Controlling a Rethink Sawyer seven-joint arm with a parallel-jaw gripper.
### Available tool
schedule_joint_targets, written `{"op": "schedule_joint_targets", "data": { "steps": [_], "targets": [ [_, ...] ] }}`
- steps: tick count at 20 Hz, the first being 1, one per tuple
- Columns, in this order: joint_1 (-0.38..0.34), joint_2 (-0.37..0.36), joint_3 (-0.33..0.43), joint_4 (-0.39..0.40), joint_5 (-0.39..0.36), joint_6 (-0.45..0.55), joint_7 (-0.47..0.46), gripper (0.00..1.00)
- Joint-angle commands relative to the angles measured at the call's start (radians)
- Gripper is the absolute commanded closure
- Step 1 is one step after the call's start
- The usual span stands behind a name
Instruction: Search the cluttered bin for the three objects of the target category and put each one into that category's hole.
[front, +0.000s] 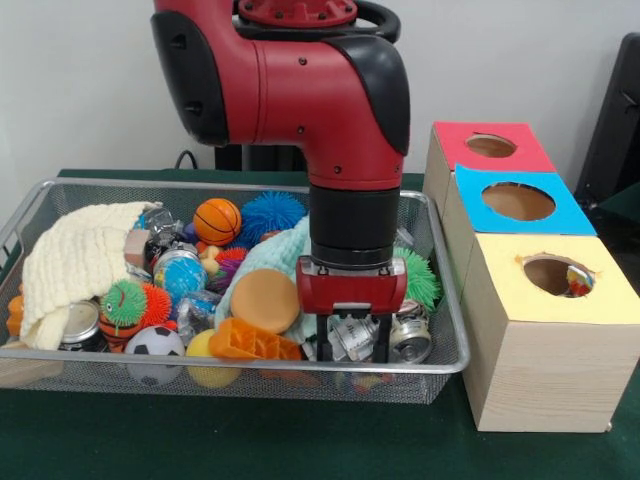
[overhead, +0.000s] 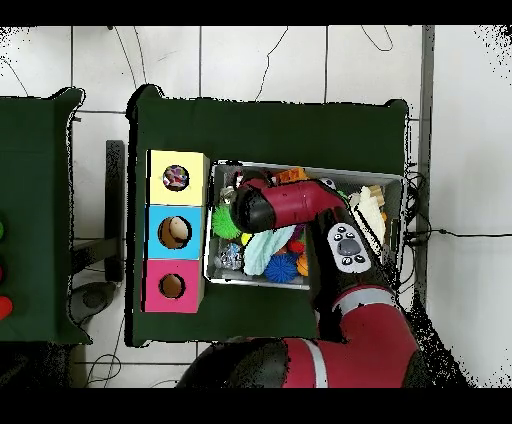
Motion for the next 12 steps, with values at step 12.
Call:
{"op": "schedule_joint_targets", "data": {
  "steps": [12],
  "targets": [
    [-0.109,0.176,0.25,0.133,-0.031,0.039,-0.07,0.0]
  ]
}}
